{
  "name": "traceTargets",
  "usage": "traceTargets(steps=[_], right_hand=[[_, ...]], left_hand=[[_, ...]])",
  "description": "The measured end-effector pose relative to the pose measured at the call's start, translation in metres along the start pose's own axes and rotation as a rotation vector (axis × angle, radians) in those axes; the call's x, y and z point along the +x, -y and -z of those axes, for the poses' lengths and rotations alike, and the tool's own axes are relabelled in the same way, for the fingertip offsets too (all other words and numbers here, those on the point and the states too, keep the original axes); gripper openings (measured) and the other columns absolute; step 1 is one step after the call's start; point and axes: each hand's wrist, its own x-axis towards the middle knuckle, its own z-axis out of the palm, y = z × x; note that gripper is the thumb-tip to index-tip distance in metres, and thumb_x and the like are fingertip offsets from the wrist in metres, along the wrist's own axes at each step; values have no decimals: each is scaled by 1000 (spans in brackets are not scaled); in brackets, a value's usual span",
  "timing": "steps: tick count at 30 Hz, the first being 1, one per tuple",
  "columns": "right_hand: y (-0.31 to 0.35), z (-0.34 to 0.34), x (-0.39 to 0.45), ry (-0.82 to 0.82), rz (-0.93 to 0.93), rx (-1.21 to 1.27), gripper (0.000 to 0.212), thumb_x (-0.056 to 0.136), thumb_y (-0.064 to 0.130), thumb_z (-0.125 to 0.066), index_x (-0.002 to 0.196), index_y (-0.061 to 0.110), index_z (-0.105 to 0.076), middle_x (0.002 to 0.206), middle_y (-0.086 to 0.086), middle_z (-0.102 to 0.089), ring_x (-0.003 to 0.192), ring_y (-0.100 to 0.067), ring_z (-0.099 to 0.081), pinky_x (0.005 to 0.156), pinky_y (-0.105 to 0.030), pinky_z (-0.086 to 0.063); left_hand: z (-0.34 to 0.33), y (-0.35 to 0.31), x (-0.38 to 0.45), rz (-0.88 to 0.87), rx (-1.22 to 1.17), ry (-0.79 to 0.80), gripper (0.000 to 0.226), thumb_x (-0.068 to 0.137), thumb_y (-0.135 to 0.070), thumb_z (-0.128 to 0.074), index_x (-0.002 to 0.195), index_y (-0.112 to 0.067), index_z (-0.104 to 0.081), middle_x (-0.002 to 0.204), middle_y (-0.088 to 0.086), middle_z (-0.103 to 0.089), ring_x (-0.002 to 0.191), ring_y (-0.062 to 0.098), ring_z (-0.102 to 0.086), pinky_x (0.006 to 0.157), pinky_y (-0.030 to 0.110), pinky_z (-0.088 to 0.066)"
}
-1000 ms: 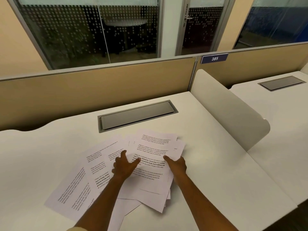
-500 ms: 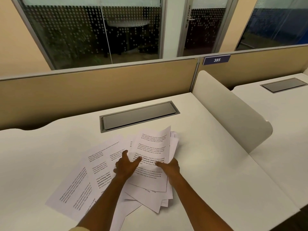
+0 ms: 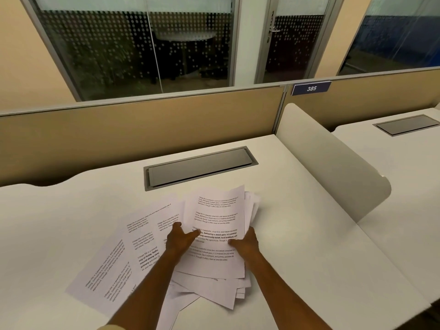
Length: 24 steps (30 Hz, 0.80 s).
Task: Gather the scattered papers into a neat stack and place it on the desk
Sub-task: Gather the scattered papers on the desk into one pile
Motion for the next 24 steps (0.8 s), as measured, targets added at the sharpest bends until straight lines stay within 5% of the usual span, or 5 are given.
traceTargets(steps=[6, 10, 13, 19, 24], right_hand=[[2, 3, -1, 76, 97, -62, 44, 81, 7, -73, 123, 12, -60, 119, -7, -67, 94, -23, -64, 82, -30, -55], [7, -2, -2, 39, 123, -90, 42, 79, 13, -77, 119, 12, -63, 107, -2, -68, 90, -20, -64, 77, -25, -55], [9, -11, -1, -48, 125, -159, 47, 69, 28, -84, 110, 16, -65, 115, -7, -66, 98, -25, -66, 84, -37, -59], [6, -17, 4, -42, 172, -184, 48, 67, 34, -83, 112, 21, -71, 113, -5, -71, 97, -22, -68, 82, -38, -60], [7, -24, 2, -129, 63, -316, 60, 70, 53, -73, 122, 29, -59, 140, -4, -38, 123, -31, -46, 100, -45, -47]], left_hand=[[0, 4, -1, -1, 36, -72, 52, 80, -33, -75, 119, -5, -54, 120, 12, -62, 109, 31, -59, 89, 37, -50], [-1, 5, 5, -30, 215, -146, 66, 76, -47, -71, 124, -8, -50, 126, 15, -58, 117, 34, -54, 98, 47, -48], [-2, 7, 9, 26, 250, -148, 71, 78, -53, -66, 130, -10, -47, 130, 17, -53, 124, 37, -47, 102, 49, -43], [-3, 6, 5, -32, 242, -164, 64, 79, -52, -64, 125, -9, -51, 123, 15, -59, 115, 33, -55, 99, 47, -47], [-1, 4, 3, -37, 144, -196, 68, 71, -57, -65, 113, -5, -56, 111, 13, -63, 105, 32, -59, 89, 42, -52]])
